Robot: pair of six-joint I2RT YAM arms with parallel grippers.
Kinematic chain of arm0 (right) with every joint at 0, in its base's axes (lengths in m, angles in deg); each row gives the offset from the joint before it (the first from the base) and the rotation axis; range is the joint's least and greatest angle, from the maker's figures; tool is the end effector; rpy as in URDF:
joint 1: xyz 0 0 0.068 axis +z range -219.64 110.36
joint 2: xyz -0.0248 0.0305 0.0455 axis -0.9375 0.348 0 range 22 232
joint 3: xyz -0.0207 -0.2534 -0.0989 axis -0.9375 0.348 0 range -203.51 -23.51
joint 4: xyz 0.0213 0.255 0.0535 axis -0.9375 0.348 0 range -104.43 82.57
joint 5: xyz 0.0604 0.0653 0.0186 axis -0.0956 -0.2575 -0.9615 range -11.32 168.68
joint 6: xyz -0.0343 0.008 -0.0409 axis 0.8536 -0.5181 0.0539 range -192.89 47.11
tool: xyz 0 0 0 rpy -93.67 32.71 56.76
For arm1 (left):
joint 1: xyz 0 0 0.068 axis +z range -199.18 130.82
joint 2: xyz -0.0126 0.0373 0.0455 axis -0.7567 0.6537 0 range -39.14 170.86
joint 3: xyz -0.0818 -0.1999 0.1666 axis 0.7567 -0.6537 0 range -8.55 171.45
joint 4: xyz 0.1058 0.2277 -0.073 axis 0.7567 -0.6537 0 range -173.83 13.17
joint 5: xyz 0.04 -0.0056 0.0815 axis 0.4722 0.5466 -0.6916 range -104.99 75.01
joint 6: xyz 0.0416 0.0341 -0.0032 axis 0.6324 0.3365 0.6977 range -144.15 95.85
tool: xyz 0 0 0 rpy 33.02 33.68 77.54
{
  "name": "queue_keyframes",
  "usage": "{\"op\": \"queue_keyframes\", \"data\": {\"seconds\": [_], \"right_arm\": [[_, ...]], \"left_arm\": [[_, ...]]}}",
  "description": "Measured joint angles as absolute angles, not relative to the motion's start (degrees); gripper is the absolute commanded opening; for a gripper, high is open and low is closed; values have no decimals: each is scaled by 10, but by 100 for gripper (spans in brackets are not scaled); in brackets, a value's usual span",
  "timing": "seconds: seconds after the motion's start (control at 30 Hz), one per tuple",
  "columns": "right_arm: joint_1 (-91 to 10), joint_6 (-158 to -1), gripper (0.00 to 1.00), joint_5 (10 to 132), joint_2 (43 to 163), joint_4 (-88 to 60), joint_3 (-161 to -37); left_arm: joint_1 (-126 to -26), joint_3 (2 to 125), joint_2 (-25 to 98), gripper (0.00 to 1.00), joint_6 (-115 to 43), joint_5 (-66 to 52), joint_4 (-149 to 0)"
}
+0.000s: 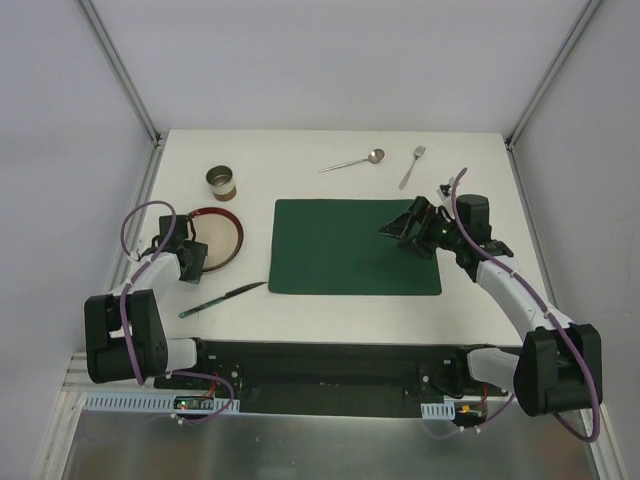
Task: Set the dinner table for one person
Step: Pick up the plate at the center of the board.
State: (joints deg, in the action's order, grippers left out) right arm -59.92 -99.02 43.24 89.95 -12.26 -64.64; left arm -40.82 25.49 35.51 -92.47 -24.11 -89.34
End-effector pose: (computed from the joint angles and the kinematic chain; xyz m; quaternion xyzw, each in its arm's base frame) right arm 0.2494 0.0636 0.2512 -0.0357 0.8344 0.3983 0.3793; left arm 0.2373 0.0406 0.1669 -0.6063 0.7261 -0.0922 0.3109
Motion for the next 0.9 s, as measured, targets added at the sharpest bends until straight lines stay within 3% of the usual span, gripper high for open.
{"op": "queue_keyframes", "data": {"seconds": [0.07,0.1,0.33,0.9], "right_arm": [[-602,-992,96,432,899,-123,-646],[-603,-993,96,432,899,-123,-646],[-604,-999,96,432,906,-125,-646],[-604,-1029,96,433,976,-167,-654]], "left_arm": [[-408,253,356,43,-928,-240,-888],[-408,252,357,32,-929,-240,-887],[-407,252,375,0,-943,-223,-866],[-405,253,386,0,-952,-199,-837]]}}
